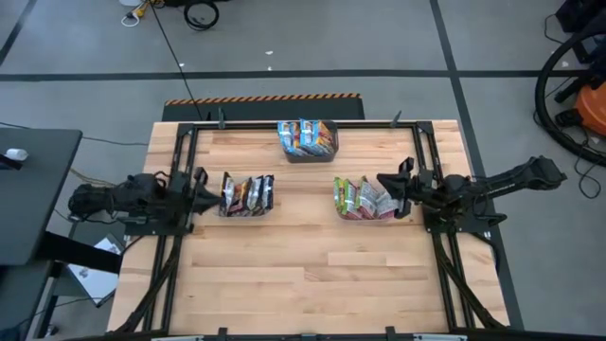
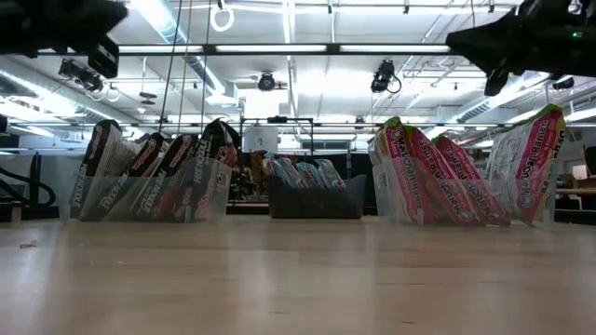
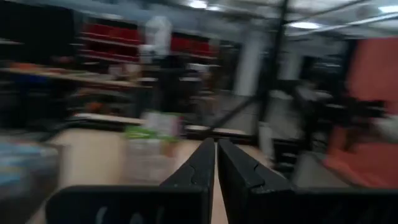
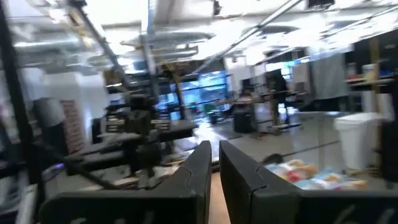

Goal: Sort Maruchan noodles
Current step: Return to Home Position

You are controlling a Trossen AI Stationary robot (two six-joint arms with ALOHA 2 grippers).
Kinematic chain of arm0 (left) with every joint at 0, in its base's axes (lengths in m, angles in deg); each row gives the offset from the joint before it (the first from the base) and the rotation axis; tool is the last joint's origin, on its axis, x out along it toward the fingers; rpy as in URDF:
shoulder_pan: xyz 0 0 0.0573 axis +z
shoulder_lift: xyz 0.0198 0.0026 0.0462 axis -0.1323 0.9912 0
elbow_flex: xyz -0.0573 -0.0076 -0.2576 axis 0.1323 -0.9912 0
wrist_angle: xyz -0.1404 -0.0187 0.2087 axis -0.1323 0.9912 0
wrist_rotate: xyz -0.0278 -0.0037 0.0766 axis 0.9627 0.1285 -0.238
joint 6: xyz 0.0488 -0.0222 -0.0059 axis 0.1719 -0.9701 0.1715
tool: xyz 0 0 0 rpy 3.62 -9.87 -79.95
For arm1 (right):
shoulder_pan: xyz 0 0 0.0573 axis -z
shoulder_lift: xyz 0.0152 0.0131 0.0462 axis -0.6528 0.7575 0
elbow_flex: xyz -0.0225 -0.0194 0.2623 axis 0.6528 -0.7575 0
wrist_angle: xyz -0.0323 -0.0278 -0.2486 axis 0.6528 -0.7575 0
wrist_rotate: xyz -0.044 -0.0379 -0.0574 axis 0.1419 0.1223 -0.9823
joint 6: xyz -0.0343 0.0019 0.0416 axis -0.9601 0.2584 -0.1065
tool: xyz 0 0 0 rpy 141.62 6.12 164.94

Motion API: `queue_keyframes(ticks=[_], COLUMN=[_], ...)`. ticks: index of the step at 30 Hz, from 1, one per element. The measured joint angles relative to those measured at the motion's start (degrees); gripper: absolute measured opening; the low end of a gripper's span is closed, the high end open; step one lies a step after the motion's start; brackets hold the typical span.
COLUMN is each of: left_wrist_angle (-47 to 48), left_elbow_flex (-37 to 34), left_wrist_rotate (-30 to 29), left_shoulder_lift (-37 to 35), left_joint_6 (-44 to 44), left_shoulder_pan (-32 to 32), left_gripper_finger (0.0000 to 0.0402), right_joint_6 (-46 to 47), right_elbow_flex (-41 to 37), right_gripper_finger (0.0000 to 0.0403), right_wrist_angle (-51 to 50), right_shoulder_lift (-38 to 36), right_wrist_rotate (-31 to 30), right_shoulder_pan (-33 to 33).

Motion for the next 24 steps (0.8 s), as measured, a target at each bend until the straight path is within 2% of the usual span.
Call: queue_keyframes(ticks=[3, 8, 12, 16, 21, 24], left_wrist_angle=[-3.84, -8.88, -8.68, -4.08, -4.97, -4.93], left_elbow_flex=[-2.76, -7.42, -9.8, -10.45, -10.5, -10.52], left_wrist_rotate=[5.65, 7.73, 10.16, 8.96, 7.55, 7.56], left_shoulder_lift=[0.01, 0.02, 0.07, 0.26, 0.81, 0.83], left_joint_6=[-1.59, -2.44, -0.41, -0.53, 2.46, 4.31], left_shoulder_pan=[-0.07, -0.04, -0.04, -0.05, 0.0, 0.0], left_gripper_finger=[0.0025, 0.0025, 0.0025, 0.0025, 0.0025, 0.0025], right_joint_6=[-0.22, -1.12, -0.91, 0.82, 2.66, 4.39], right_elbow_flex=[0.0, 0.0, 0.0, 0.0, 0.0, 0.0], right_gripper_finger=[0.0037, 0.0037, 0.0037, 0.0037, 0.0037, 0.0037], right_wrist_angle=[-2.05, -5.73, -8.02, -8.73, -4.48, -3.98], right_shoulder_lift=[-0.01, 1.59, 3.29, 6.73, 12.07, 14.58], right_wrist_rotate=[0.87, -0.43, -0.53, -3.0, -4.42, -7.6], right_shoulder_pan=[-1.58, -2.79, -2.79, -2.79, -2.68, -2.68])
